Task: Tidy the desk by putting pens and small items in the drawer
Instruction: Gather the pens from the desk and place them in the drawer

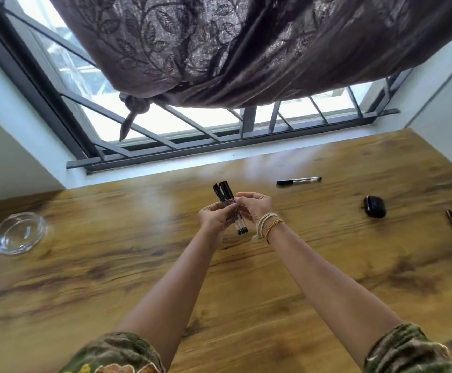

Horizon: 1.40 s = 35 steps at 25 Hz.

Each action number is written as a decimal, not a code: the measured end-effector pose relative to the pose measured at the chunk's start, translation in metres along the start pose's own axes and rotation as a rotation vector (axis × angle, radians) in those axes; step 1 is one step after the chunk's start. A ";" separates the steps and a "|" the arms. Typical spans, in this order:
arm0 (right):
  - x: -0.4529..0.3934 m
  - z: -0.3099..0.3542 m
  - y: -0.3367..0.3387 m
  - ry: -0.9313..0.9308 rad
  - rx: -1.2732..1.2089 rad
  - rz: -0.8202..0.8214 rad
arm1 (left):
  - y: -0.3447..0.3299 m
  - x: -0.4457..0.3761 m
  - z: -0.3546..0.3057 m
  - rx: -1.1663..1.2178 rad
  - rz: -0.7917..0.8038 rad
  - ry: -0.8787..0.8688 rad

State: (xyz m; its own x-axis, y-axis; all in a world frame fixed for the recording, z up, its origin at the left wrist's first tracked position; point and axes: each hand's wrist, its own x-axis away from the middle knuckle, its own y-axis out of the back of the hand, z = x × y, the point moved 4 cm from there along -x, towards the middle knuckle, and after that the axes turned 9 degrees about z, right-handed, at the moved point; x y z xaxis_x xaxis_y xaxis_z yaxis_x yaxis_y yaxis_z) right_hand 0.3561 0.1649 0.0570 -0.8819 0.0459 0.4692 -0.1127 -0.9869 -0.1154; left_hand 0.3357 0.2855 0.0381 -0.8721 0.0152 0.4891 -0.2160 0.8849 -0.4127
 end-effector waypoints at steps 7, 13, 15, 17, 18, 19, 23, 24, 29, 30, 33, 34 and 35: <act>-0.056 0.063 0.084 0.402 1.193 -0.341 | -0.021 -0.023 0.005 -0.023 -0.054 0.054; -0.080 0.056 0.125 0.313 1.596 -0.366 | -0.018 -0.026 0.006 -0.003 -0.047 0.061; -0.077 0.049 0.118 0.304 1.586 -0.354 | -0.016 -0.024 0.006 0.010 -0.049 0.065; -0.070 0.042 0.107 0.283 1.384 -0.326 | -0.014 -0.020 0.007 0.031 -0.057 0.066; -0.063 0.040 0.098 0.277 1.209 -0.314 | -0.014 -0.016 0.008 0.040 -0.059 0.065; -0.055 0.037 0.088 0.281 1.013 -0.281 | -0.014 -0.013 0.008 0.048 -0.058 0.062; -0.021 0.017 0.039 0.108 0.262 0.067 | -0.010 0.001 0.010 0.095 -0.066 0.058; -0.013 0.012 0.029 0.068 0.180 0.130 | -0.008 0.006 0.009 0.109 -0.067 0.054; 0.015 -0.008 0.011 0.015 0.049 0.249 | 0.005 0.024 0.012 0.158 -0.038 0.037; 0.020 -0.009 0.009 0.012 0.039 0.259 | 0.007 0.026 0.015 0.159 -0.030 0.034; 0.030 -0.014 0.007 -0.010 0.009 0.278 | 0.011 0.036 0.020 0.175 0.006 0.019; 0.033 -0.017 0.007 -0.029 -0.013 0.287 | 0.013 0.040 0.022 0.177 0.014 0.012; 0.036 -0.020 0.007 -0.045 -0.037 0.299 | 0.014 0.044 0.023 0.173 0.018 0.006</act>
State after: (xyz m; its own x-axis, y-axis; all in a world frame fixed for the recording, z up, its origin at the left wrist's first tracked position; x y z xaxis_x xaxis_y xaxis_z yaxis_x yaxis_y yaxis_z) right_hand 0.3142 0.1630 0.0560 -0.8577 -0.2531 0.4476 0.1312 -0.9494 -0.2854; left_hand 0.2844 0.2878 0.0357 -0.8741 0.0336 0.4846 -0.2732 0.7909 -0.5476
